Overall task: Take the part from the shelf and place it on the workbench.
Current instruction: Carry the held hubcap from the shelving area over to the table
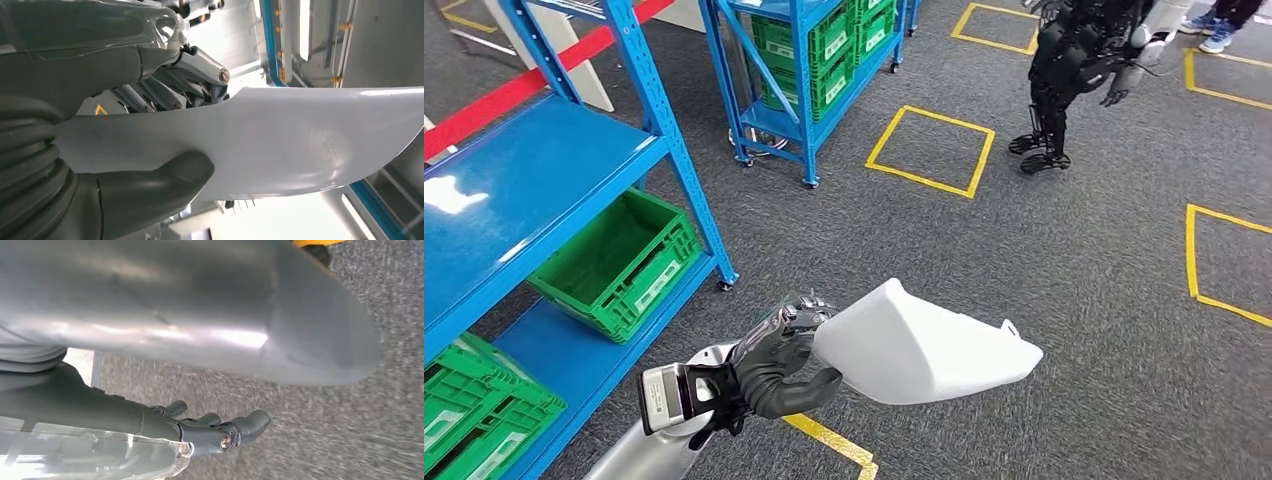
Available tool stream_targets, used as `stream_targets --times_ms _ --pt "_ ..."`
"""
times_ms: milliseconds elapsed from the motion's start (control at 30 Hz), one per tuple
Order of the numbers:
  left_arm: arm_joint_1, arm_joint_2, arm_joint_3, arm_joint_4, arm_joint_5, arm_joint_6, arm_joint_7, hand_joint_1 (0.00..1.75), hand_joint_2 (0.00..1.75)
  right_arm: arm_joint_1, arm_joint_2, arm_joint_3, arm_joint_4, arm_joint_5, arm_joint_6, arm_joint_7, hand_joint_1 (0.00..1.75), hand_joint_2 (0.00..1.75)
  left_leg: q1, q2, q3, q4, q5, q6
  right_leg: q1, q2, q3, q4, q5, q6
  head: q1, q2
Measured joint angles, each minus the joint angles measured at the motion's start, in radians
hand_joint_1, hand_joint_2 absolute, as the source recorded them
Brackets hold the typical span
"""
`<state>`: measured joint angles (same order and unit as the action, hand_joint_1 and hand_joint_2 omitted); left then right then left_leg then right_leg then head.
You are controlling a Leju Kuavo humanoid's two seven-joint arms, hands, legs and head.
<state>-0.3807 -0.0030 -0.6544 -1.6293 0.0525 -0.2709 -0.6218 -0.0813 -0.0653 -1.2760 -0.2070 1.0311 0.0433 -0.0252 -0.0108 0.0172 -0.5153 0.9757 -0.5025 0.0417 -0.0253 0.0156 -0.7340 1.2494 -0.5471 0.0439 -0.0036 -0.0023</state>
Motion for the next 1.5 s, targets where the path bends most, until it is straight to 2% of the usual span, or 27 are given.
stream_targets --times_ms 33,67,100,200,267,333,400,467,533,567,600,633,700,767,833,867,933,1000,1067,1100,1167,1233,1267,1333,1367,1433,1500 --pt "0.0 0.0 -0.001 0.001 0.0 0.0 0.002 1.75 1.75 0.0 0.002 0.0 0.0 0.001 0.001 0.0 0.0 0.0 -0.001 0.015 -0.001 0.0 0.0 0.0 0.0 -0.004 -0.018 0.047 -0.016 0.003 0.0 0.0" --pt "0.0 0.001 -0.002 0.001 0.0 0.001 0.003 1.75 1.75 0.001 0.004 0.0 0.0 0.002 0.001 0.0 0.0 0.0 -0.001 0.029 -0.002 0.001 0.0 0.0 -0.001 -0.007 -0.017 0.057 -0.013 0.004 0.0 0.0" --pt "0.0 0.0 -0.003 0.002 0.0 0.001 0.005 1.75 1.75 0.002 0.005 0.0 0.0 0.002 0.002 0.0 0.0 0.0 -0.001 0.042 -0.002 0.001 -0.001 -0.001 -0.001 -0.012 0.007 0.023 0.006 0.004 0.0 0.0" --pt "-0.003 -0.003 -0.005 0.001 0.001 0.002 0.014 1.75 1.75 0.001 0.008 0.0 0.0 0.002 0.002 0.0 0.0 0.0 -0.005 0.073 0.0 0.005 -0.008 -0.011 0.003 -0.056 0.127 -0.185 0.077 -0.005 -0.001 0.0" --pt "-0.006 -0.006 -0.008 0.001 0.001 0.004 0.019 1.75 1.75 0.0 0.011 0.0 0.001 0.002 0.002 0.0 0.0 0.0 -0.011 0.087 0.0 0.008 -0.013 -0.019 0.007 -0.065 0.149 -0.232 0.084 -0.017 -0.003 0.0" --pt "-0.007 -0.009 -0.011 0.001 0.001 0.006 0.022 1.75 1.75 0.002 0.013 0.0 0.001 0.003 0.001 0.0 0.0 0.0 -0.009 0.096 -0.001 0.01 -0.016 -0.027 0.007 -0.046 0.144 -0.233 0.088 -0.028 -0.005 0.0" --pt "-0.008 -0.012 -0.013 0.0 0.001 0.007 0.023 1.75 1.75 0.002 0.013 0.0 0.001 0.003 0.001 0.0 0.0 0.0 -0.004 0.062 -0.016 0.045 -0.045 -0.039 0.003 -0.029 0.142 -0.235 0.093 -0.039 -0.006 0.0" --pt "-0.008 -0.011 -0.015 -0.001 0.002 0.008 0.023 1.75 1.75 -0.001 0.013 0.0 0.001 0.003 0.001 0.0 0.0 0.0 0.002 0.006 -0.07 0.164 -0.11 -0.046 0.001 -0.01 0.138 -0.236 0.097 -0.048 -0.007 0.0" --pt "-0.006 -0.008 -0.016 -0.001 0.001 0.008 0.023 1.75 1.75 -0.002 0.013 0.0 0.001 0.003 0.001 0.001 0.0 0.0 0.004 -0.015 -0.135 0.297 -0.159 -0.047 0.002 0.011 0.133 -0.236 0.1 -0.052 -0.008 0.0" --pt "-0.005 -0.008 -0.016 0.0 0.001 0.008 0.024 1.75 1.75 -0.001 0.014 0.0 0.001 0.003 0.001 0.001 0.0 0.0 0.005 -0.017 -0.147 0.318 -0.157 -0.047 0.002 0.023 0.131 -0.236 0.102 -0.051 -0.008 0.0" --pt "-0.005 -0.007 -0.016 0.0 0.001 0.009 0.026 1.75 1.75 0.0 0.014 0.0 0.001 0.003 0.001 0.002 0.0 0.0 0.005 -0.018 -0.138 0.295 -0.133 -0.046 0.002 0.036 0.131 -0.236 0.103 -0.05 -0.008 0.0" --pt "-0.005 -0.007 -0.017 0.0 0.001 0.009 0.028 1.75 1.75 0.0 0.015 0.0 0.001 0.003 0.001 0.004 0.0 0.0 0.006 -0.025 -0.109 0.235 -0.096 -0.044 0.001 0.05 0.131 -0.236 0.105 -0.048 -0.008 0.0" --pt "-0.008 -0.008 -0.018 -0.001 0.0 0.01 0.033 1.75 1.75 -0.003 0.016 0.0 0.001 0.004 0.001 0.007 0.0 0.0 0.01 -0.068 -0.038 0.086 -0.034 -0.04 0.001 0.075 0.129 -0.234 0.109 -0.04 -0.007 0.0" --pt "-0.009 -0.008 -0.019 -0.001 -0.001 0.01 0.036 1.75 1.75 -0.005 0.016 0.0 0.001 0.004 0.001 0.01 0.0 0.0 0.01 -0.097 -0.007 0.017 -0.019 -0.038 -0.002 0.097 0.121 -0.235 0.116 -0.028 -0.007 0.0" --pt "-0.01 -0.012 -0.02 -0.001 -0.001 0.01 0.042 1.75 1.75 -0.003 0.018 0.0 0.001 0.005 0.001 0.01 0.0 0.0 0.007 -0.08 -0.005 0.012 -0.016 -0.03 -0.007 0.117 0.113 -0.238 0.123 -0.014 -0.007 0.0" --pt "-0.01 -0.016 -0.021 -0.001 0.0 0.009 0.048 1.75 1.75 -0.001 0.019 0.0 0.001 0.005 0.001 0.011 0.0 0.0 0.008 -0.068 -0.003 0.009 -0.012 -0.023 -0.007 0.11 0.107 -0.233 0.121 -0.01 -0.006 0.0" --pt "-0.009 -0.024 -0.023 -0.001 0.001 0.005 0.061 1.75 1.75 0.0 0.02 0.0 0.001 0.004 0.001 0.013 0.0 0.0 0.01 -0.04 0.0 0.002 -0.004 -0.009 -0.003 0.062 0.076 -0.172 0.085 -0.005 -0.002 0.0" --pt "-0.003 -0.029 -0.025 -0.001 0.0 0.0 0.071 1.75 1.75 -0.003 0.022 0.0 0.001 0.003 -0.001 0.018 0.0 0.0 0.006 -0.01 -0.003 0.002 -0.003 -0.005 0.0 0.01 0.015 -0.039 0.018 -0.002 0.001 0.0" --pt "0.007 -0.029 -0.026 -0.001 -0.002 -0.006 0.076 1.75 1.75 -0.003 0.025 0.0 0.001 0.001 -0.007 0.027 0.0 0.0 0.004 0.021 -0.005 0.002 -0.003 -0.004 0.0 -0.005 -0.022 0.057 -0.016 0.0 0.001 0.0" --pt "0.011 -0.029 -0.026 -0.001 -0.002 -0.009 0.077 1.75 1.75 -0.001 0.026 0.0 0.001 0.001 -0.011 0.032 0.0 0.0 0.003 0.034 -0.005 0.003 -0.004 -0.005 0.0 -0.009 -0.011 0.047 -0.005 0.0 0.001 0.0" --pt "0.016 -0.029 -0.023 -0.001 -0.002 -0.016 0.074 1.75 1.75 0.003 0.026 0.0 0.001 0.001 -0.016 0.038 0.0 0.0 0.002 0.055 -0.003 0.003 -0.006 -0.008 0.0 -0.034 0.069 -0.085 0.048 -0.003 0.001 0.0" --pt "0.02 -0.028 -0.017 -0.002 -0.001 -0.021 0.069 1.75 1.75 0.002 0.026 0.0 0.001 0.001 -0.016 0.039 0.0 0.0 -0.004 0.073 -0.002 0.006 -0.011 -0.016 0.005 -0.066 0.14 -0.208 0.082 -0.011 0.0 0.0" --pt "0.022 -0.027 -0.014 -0.002 -0.001 -0.022 0.066 1.75 1.75 0.001 0.027 0.0 0.001 0.001 -0.013 0.039 0.0 0.0 -0.007 0.08 -0.001 0.007 -0.013 -0.02 0.007 -0.073 0.153 -0.232 0.085 -0.016 -0.001 0.0" --pt "0.026 -0.026 -0.01 -0.003 -0.001 -0.026 0.062 1.75 1.75 0.002 0.028 0.0 0.001 0.002 -0.007 0.041 0.0 0.0 -0.007 0.094 0.001 0.007 -0.015 -0.028 0.011 -0.055 0.15 -0.235 0.085 -0.027 -0.004 0.0" --pt "0.029 -0.026 -0.008 -0.004 -0.001 -0.028 0.06 1.75 1.75 0.003 0.028 0.0 0.001 0.004 -0.003 0.041 0.0 0.0 -0.005 0.092 0.0 0.009 -0.019 -0.034 0.01 -0.046 0.15 -0.236 0.087 -0.031 -0.004 0.0" --pt "0.032 -0.026 -0.004 -0.006 0.0 -0.033 0.057 1.75 1.75 0.002 0.026 0.0 0.001 0.005 0.001 0.043 0.0 0.0 0.001 0.049 -0.023 0.062 -0.056 -0.045 0.006 -0.028 0.149 -0.239 0.091 -0.042 -0.005 0.0" --pt "0.04 -0.023 0.002 -0.006 0.001 -0.039 0.053 1.75 1.75 -0.001 0.025 0.0 0.001 0.006 0.001 0.046 0.0 0.0 0.004 -0.002 -0.087 0.196 -0.122 -0.05 0.005 -0.008 0.145 -0.239 0.095 -0.05 -0.007 0.0"
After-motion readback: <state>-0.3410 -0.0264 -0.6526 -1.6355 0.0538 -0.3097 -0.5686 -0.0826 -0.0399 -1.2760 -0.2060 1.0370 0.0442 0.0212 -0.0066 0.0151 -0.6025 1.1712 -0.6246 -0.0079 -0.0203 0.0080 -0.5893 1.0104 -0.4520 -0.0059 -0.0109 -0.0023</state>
